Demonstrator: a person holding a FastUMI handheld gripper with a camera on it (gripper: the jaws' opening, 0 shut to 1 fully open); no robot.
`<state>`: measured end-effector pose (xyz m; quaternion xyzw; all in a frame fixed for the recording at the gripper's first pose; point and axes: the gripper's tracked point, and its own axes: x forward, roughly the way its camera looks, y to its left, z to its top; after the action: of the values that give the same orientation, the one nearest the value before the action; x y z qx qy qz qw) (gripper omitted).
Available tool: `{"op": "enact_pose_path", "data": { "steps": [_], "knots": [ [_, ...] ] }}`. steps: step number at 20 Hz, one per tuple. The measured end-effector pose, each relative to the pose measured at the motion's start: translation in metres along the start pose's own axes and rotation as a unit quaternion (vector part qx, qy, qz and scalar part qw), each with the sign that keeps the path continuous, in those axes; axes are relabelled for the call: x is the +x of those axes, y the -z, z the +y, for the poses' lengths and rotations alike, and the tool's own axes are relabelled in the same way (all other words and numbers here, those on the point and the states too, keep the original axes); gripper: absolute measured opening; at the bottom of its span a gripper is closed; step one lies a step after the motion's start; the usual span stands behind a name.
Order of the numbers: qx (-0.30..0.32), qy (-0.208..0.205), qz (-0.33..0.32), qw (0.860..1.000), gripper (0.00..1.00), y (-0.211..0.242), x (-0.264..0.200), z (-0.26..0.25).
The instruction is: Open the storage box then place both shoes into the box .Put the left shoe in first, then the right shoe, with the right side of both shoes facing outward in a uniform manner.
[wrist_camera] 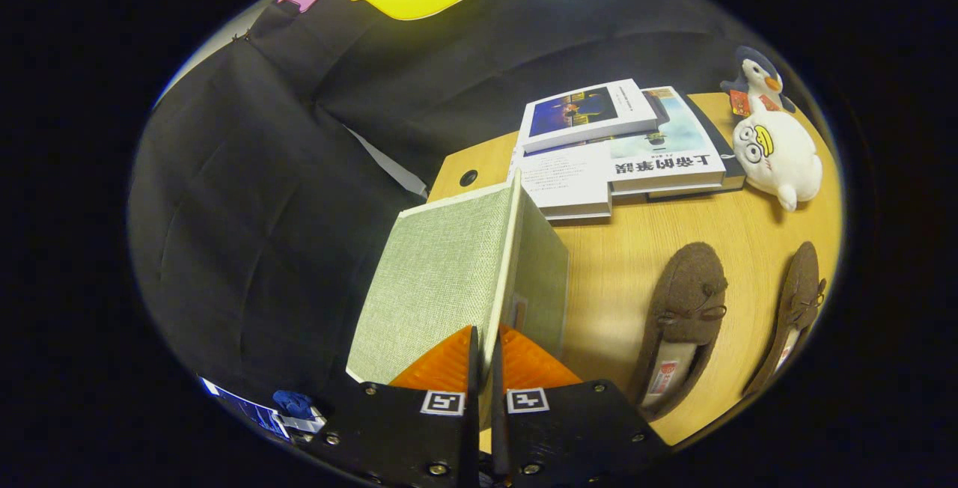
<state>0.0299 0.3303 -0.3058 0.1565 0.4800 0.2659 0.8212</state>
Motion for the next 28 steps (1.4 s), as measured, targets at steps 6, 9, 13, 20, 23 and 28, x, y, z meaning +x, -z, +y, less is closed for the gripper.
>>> {"op": "enact_pose_path", "data": {
  "steps": [6, 9, 13, 20, 23, 28],
  "knots": [
    [-0.022, -0.036, -0.032, 0.999, 0.06, -0.043, -0.027, 0.061],
    [-0.037, -0.052, -0.034, 0.997, 0.06, -0.058, -0.024, 0.099],
    [-0.041, -0.071, -0.025, 0.996, 0.06, -0.067, -0.014, 0.143],
    [-0.073, -0.091, -0.009, 0.993, 0.06, -0.056, 0.010, 0.218],
    [-0.096, -0.099, -0.002, 0.990, 0.11, -0.046, 0.024, 0.240],
    [-0.111, -0.116, -0.011, 0.987, 0.37, -0.046, 0.019, 0.250]
  ]
}}
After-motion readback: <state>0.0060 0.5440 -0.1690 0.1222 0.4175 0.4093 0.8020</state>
